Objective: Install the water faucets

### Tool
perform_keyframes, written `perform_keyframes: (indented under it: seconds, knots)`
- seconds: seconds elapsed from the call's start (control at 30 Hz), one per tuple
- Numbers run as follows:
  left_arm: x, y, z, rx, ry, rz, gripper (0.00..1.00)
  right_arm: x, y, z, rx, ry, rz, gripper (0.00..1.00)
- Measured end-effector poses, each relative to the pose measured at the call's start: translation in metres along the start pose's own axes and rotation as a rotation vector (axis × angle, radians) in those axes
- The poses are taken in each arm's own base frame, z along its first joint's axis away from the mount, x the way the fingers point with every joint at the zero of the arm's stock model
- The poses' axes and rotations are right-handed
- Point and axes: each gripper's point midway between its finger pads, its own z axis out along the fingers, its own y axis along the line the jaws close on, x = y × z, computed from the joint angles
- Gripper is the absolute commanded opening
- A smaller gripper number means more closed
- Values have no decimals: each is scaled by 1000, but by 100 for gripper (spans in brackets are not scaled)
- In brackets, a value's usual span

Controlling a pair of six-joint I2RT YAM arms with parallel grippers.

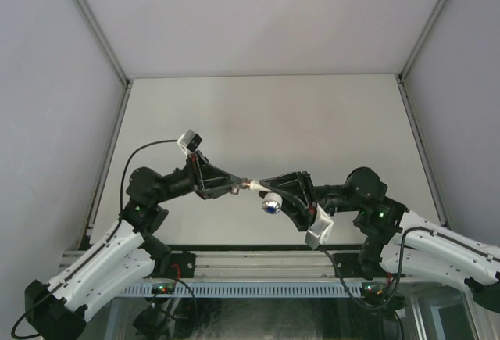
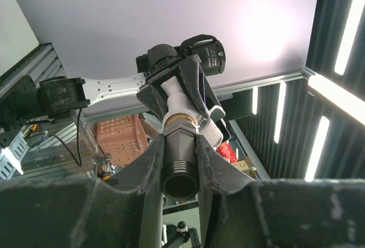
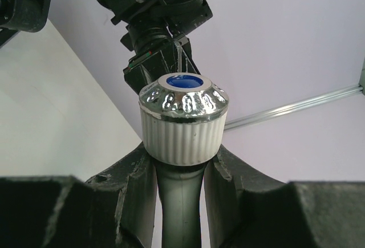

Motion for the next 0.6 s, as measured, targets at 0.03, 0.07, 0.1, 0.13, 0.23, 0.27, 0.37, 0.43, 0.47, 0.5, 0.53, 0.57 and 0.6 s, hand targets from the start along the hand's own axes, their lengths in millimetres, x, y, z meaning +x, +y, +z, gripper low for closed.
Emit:
perform_keyframes:
  seconds: [0.03,0.07,0.1,0.13,0.23,0.27,0.37,0.43,0.47,0.5,0.53,0.57,0.6]
  knots:
    - [0,0,0,2,2,2,0,0,-1,0,0,0,6,0]
    - [0,-2,0,7,3,6,0,-1,-3,0,1,-2,15,0]
    - [1,-3,0,14,4,12,0,-2,-4,1,2,-4,23,0]
    - [1,-5,0,23,7,19,0,-2,-6,0,5,-6,31,0]
    - [2,-9,1,40,17,34,0,-3,-9,0,11,-12,62,0]
    - [3,-10,1,46,21,38,0,-3,-9,-1,14,-14,75,0]
    - [4,-13,2,61,33,46,0,-3,-12,-2,23,-24,111,0]
    - [5,-14,3,70,42,53,0,-4,-13,-3,28,-34,138,0]
    - [6,-15,3,77,46,60,0,-5,-14,-3,30,-39,148,0]
    - [6,-16,3,78,48,61,0,-6,-15,-3,32,-43,157,0]
    - [7,-17,2,81,51,64,0,-6,-15,-3,34,-46,164,0]
    - [7,-17,2,85,56,69,0,-7,-15,-3,35,-50,169,0]
    - [8,-18,2,88,60,71,0,-8,-16,-3,36,-54,175,0]
